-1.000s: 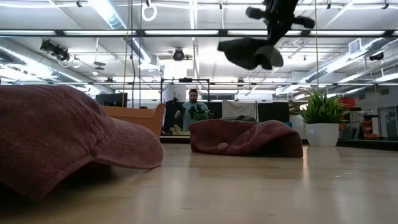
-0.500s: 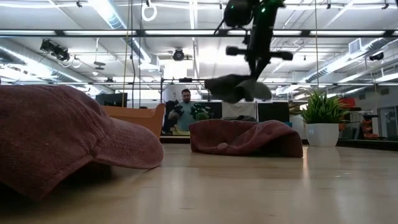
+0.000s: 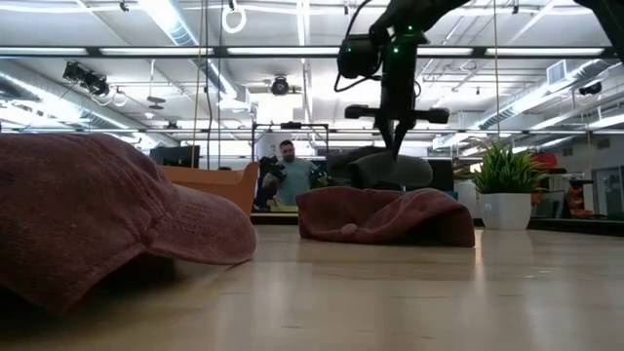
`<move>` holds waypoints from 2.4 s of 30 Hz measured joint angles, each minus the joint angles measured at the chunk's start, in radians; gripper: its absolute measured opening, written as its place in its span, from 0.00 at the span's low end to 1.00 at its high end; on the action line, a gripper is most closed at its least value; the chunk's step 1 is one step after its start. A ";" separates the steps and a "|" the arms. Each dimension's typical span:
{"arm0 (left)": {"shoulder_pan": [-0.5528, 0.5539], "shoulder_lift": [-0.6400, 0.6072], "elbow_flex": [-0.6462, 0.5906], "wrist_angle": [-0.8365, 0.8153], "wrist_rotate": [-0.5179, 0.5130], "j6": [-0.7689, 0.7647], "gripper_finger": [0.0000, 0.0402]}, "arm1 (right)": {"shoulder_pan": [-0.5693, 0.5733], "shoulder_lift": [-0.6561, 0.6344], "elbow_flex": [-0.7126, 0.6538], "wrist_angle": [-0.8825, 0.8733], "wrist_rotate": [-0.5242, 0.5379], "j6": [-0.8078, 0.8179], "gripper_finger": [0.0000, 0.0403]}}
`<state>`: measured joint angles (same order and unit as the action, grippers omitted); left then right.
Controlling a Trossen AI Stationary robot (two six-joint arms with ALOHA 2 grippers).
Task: Pick & Place hat
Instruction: Put the bottom black cap into the blue bin, then put the black cap into the blue bin
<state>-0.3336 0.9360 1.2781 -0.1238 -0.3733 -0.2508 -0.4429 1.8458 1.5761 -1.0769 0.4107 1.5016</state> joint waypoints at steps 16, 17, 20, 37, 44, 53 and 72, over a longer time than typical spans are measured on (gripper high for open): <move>0.000 0.000 0.000 0.000 0.000 0.000 0.43 | -0.059 0.000 0.000 0.044 -0.113 -0.102 0.19; 0.000 0.000 0.000 0.000 0.000 0.000 0.43 | -0.059 -0.002 0.000 0.045 -0.113 -0.120 0.19; 0.000 0.000 0.000 0.000 0.000 0.000 0.43 | -0.059 -0.015 0.000 0.047 -0.093 -0.158 0.22; 0.000 0.002 0.000 -0.014 -0.037 -0.026 0.43 | 0.002 -0.344 0.000 0.276 0.024 -0.749 0.24; 0.001 0.024 -0.001 -0.067 -0.077 -0.027 0.43 | 0.090 -0.501 0.001 0.288 -0.038 -0.976 0.24; 0.001 0.084 0.000 -0.205 -0.108 -0.167 0.43 | 0.166 -0.614 0.001 0.260 -0.269 -1.065 0.31; 0.024 0.364 -0.010 -1.263 0.086 -0.920 0.43 | 0.400 -0.631 0.001 0.246 -0.428 -1.099 0.48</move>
<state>-0.3096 1.3004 1.2683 -1.3863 -0.2873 -1.1712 -0.0432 1.2148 1.5768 -0.8307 -0.0177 0.4030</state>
